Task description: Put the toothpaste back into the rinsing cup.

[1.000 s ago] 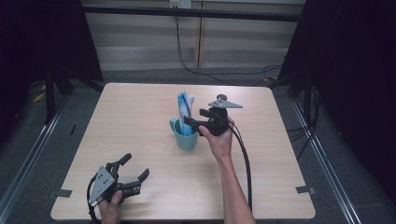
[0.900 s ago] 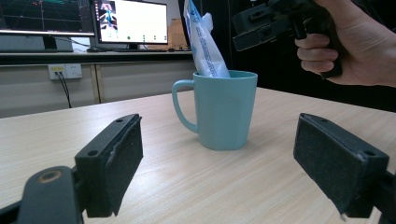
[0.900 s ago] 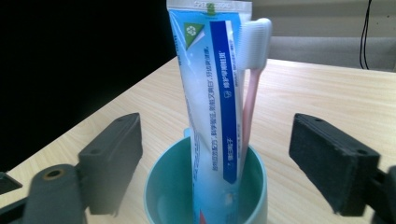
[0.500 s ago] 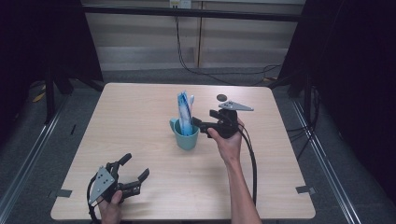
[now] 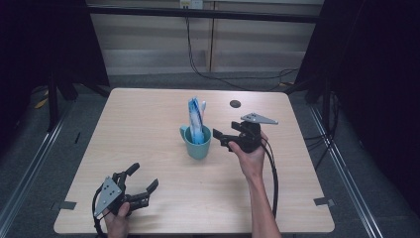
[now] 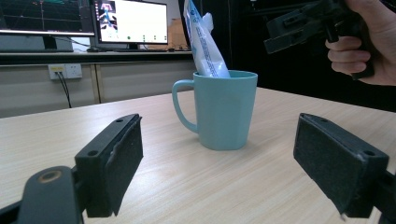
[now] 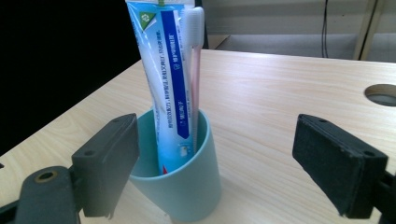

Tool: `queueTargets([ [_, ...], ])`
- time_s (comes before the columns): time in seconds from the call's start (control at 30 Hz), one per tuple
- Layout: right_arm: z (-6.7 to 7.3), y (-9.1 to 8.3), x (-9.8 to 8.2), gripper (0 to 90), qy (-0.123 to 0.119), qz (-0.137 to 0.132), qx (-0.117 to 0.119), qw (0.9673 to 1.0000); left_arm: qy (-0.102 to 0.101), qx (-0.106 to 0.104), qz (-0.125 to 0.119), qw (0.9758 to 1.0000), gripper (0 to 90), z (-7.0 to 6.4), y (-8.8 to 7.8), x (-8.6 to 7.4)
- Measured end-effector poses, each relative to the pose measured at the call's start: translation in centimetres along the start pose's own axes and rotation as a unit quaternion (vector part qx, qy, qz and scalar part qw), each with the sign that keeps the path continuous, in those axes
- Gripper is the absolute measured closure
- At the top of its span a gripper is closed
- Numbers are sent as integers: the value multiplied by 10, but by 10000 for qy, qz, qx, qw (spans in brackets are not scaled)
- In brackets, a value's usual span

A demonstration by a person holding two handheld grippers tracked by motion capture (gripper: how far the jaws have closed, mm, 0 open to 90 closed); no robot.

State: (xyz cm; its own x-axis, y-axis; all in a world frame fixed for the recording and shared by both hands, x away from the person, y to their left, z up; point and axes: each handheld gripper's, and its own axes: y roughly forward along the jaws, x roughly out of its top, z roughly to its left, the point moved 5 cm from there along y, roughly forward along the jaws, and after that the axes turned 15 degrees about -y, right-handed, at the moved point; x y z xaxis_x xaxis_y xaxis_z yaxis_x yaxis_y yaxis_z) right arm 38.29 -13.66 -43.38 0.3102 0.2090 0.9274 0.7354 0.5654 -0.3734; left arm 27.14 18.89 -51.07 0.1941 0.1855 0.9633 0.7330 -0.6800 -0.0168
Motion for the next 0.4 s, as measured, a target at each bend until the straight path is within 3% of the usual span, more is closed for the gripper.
queueTargets([
  [0.4, -6, -20, -8, 144, -14, -48, -204, 9998, -1, 0, -2, 10000, 158, 0, 0, 0],
])
